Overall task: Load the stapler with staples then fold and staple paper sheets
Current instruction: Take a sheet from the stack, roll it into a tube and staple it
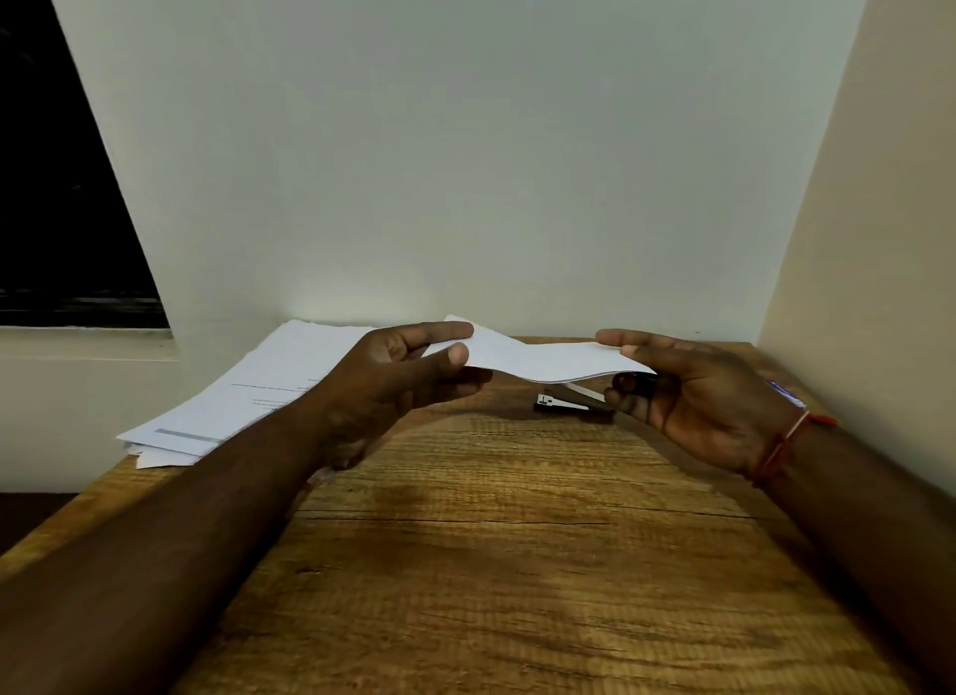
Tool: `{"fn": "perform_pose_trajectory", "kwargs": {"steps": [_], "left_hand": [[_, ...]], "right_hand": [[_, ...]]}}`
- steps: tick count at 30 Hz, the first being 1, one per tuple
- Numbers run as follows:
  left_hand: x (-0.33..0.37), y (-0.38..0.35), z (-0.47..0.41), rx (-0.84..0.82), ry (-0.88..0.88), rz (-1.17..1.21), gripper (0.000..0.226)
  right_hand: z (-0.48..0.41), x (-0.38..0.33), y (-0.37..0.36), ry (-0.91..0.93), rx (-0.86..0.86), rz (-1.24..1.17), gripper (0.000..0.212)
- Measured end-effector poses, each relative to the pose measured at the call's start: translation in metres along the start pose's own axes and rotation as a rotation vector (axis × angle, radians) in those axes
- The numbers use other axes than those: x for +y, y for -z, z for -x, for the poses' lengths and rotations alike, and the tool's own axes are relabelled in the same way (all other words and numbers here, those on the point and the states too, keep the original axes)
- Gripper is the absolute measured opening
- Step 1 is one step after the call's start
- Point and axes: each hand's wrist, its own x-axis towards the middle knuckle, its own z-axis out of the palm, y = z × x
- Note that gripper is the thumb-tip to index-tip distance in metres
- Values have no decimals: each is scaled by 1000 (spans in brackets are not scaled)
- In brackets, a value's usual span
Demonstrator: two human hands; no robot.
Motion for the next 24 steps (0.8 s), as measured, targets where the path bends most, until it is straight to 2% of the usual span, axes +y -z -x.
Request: {"fn": "perform_pose_trajectory", "kwargs": {"steps": [3,8,24], "left_hand": [[0,0,0,-18,-20,23,54],[0,-1,-1,-3,-30,28,51],[0,-3,-2,11,-27,19,53]], "right_hand": [[0,-1,0,-7,14,-21,36],[-1,-1,1,-14,28,-27,35],[-2,-1,2,-15,38,-33,34]]}}
